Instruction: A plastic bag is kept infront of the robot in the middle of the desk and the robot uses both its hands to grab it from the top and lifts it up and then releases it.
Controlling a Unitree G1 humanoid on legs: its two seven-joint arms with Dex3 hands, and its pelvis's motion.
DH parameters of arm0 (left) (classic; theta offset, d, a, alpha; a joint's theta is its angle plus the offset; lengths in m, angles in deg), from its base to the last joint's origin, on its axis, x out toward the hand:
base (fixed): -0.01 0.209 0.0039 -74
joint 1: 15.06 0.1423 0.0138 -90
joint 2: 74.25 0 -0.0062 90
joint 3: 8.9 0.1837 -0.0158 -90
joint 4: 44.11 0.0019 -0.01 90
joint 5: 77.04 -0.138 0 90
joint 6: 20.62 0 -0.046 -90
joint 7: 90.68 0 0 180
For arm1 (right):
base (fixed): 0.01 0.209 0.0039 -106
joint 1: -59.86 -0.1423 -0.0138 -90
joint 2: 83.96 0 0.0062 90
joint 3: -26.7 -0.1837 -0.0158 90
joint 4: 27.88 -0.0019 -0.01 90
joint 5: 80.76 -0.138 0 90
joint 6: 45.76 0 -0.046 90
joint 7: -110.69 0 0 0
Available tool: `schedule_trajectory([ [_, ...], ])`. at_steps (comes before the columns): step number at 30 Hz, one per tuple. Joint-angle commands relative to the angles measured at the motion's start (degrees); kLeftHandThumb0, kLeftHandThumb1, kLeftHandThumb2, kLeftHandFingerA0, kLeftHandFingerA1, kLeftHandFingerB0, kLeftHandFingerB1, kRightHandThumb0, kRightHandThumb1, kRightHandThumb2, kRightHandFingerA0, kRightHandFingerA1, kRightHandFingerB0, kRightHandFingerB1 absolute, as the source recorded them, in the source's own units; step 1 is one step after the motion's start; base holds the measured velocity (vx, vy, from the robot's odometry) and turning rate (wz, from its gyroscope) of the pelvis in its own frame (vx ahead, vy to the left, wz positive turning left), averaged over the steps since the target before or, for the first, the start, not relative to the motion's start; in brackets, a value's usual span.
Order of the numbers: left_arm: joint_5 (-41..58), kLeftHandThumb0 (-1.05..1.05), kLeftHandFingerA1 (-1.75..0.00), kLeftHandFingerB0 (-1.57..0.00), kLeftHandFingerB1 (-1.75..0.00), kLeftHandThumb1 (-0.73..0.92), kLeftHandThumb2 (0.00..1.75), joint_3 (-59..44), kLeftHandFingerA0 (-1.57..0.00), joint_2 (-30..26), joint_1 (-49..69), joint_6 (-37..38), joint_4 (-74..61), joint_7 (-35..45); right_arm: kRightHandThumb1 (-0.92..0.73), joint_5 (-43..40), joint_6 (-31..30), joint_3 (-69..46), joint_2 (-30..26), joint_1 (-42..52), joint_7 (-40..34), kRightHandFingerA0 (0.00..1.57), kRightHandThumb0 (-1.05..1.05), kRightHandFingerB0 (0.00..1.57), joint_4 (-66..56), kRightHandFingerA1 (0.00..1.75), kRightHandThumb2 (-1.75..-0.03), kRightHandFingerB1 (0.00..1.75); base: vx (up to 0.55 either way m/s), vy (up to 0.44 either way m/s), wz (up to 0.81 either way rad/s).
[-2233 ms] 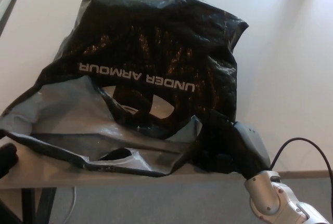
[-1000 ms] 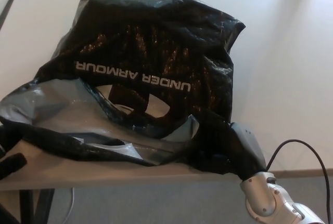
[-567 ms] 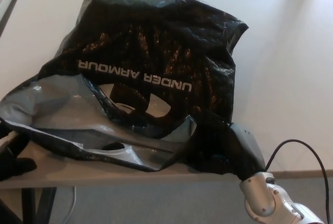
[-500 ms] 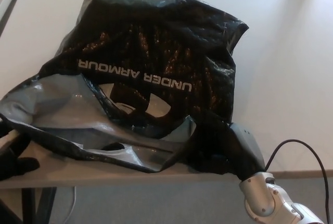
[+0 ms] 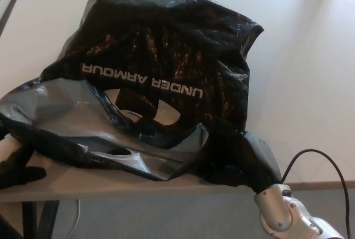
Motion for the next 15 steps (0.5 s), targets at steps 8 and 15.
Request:
schedule_trajectory([
  [8,-8.5,-0.46,-1.39,-0.64,-1.13,0.49,0.75,4.1,-0.95,-1.1,-3.9,5.6,13.4,-4.5,-0.73,-0.4,1.0,-0.1,-0.3,-0.4,-0.8,0.71,-0.22,0.44,0.3,1.75,-0.58,1.75,0.0,0.0,0.0],
  [15,-11.1,-0.27,-1.75,-0.35,-1.75,0.74,0.52,8.6,-0.58,-4.1,-9.7,8.4,24.6,-3.2,-0.72,-0.9,0.7,-0.3,0.1,0.1,-0.5,0.69,-0.19,0.43,0.1,1.75,-0.58,1.74,0.0,0.0,0.0],
])
